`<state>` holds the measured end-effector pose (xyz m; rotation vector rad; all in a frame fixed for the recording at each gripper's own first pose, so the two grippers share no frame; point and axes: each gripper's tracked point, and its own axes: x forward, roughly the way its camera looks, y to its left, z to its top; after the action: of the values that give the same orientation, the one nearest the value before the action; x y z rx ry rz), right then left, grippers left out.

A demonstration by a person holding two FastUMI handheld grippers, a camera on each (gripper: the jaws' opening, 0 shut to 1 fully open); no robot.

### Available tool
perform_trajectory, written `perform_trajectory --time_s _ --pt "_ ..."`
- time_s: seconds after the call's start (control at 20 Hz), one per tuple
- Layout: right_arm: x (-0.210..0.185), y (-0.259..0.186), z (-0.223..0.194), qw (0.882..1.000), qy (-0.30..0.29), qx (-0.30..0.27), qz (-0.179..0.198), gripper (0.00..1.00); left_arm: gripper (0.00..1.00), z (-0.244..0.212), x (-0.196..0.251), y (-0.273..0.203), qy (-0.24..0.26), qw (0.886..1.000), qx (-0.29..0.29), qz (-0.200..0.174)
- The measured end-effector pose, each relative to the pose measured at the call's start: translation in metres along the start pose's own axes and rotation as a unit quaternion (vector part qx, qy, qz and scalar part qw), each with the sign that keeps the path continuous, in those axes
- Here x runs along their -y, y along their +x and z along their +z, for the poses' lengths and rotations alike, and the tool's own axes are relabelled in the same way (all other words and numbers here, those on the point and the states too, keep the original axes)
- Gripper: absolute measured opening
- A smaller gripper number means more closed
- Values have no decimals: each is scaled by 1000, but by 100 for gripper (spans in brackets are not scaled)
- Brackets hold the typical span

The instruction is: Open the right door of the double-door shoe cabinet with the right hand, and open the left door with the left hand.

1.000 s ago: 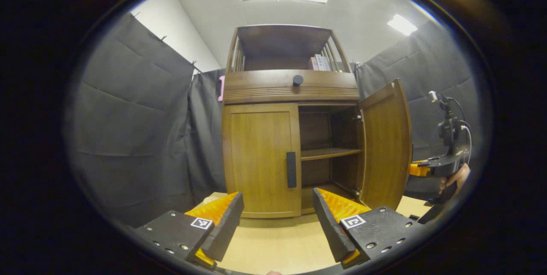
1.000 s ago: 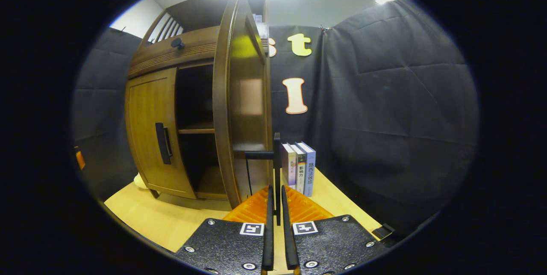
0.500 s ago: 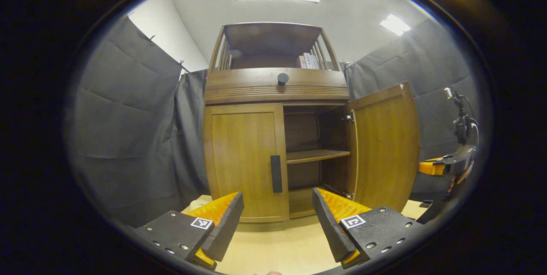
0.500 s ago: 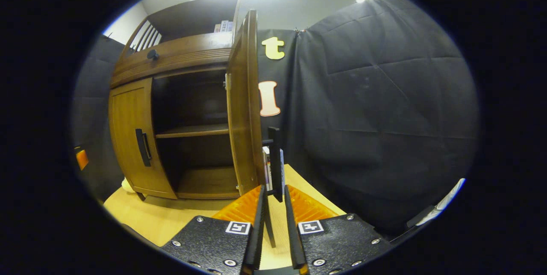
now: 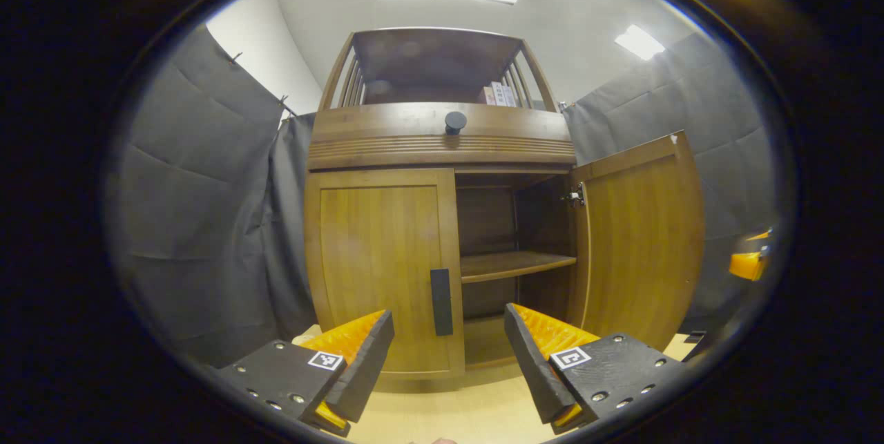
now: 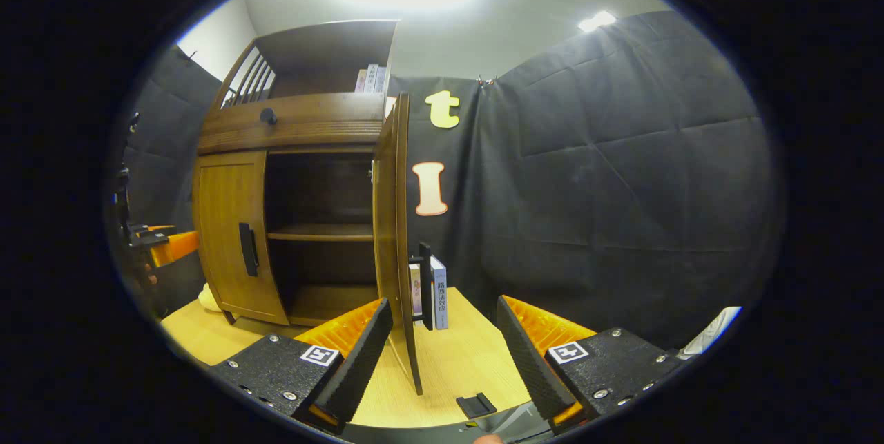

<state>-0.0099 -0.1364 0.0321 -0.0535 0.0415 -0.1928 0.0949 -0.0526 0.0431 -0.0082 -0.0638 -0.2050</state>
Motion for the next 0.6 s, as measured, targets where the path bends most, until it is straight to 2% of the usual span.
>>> perform_trajectory --time_s 0.05,0.1,0.35,0.6 --pt "1 -7 3 1000 -2 5 -5 92 92 1 -1 11 -2 1000 0 0" --pt "1 -11 3 1000 -2 9 -9 92 87 1 -3 20 -5 1000 0 1" --pt "5 -25 -1 1000 3 6 -25 94 87 -11 -9 67 -9 1000 -10 4" --pt "10 -37 -12 999 16 -19 -39 94 92 -23 -16 107 12 1000 -8 19"
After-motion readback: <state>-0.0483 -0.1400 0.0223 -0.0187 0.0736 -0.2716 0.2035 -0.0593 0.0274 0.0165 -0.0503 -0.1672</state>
